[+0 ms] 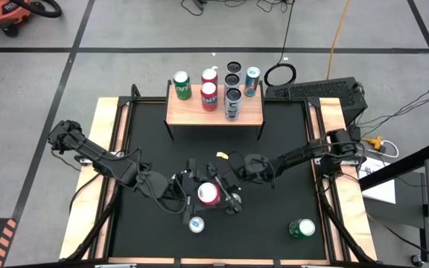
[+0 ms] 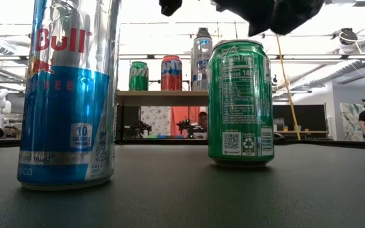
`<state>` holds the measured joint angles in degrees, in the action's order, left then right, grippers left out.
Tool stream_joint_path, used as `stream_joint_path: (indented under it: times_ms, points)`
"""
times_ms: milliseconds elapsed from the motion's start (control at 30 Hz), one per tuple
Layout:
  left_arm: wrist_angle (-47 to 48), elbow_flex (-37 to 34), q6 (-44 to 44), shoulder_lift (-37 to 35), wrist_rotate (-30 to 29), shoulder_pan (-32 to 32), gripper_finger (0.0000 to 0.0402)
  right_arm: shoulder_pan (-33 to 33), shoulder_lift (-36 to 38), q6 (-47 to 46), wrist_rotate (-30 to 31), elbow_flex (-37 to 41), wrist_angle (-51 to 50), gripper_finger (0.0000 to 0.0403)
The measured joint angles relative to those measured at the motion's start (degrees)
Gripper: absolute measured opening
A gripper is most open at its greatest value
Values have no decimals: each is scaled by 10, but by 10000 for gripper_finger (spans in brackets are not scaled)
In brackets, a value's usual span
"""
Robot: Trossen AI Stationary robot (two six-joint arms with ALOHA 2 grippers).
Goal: Place canned beverage on shelf
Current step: Put the orange soda can on the shelf aligned with the other orange soda can
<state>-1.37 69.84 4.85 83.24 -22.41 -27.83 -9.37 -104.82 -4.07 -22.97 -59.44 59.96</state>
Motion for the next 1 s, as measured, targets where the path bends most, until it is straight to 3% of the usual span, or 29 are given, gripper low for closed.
stream_joint_path:
  times_ms: [133,467,567,700,833,1000]
  points:
    - [15,-1,3,0,-20,0,298,-11,33,38,79,0,-97,394]
    - [3,-1,3,1,-99,1,297,-58,131,86,317,-1,-308,395]
    - [-4,-1,7,1,-124,1,297,-69,147,81,358,-1,-341,395]
    - [-10,-1,10,1,-146,0,297,-81,142,66,385,2,-348,395]
    - [-20,0,13,1,-147,0,297,-87,111,67,426,3,-297,395]
    - [-13,0,13,1,-147,0,297,-88,85,77,430,3,-215,395]
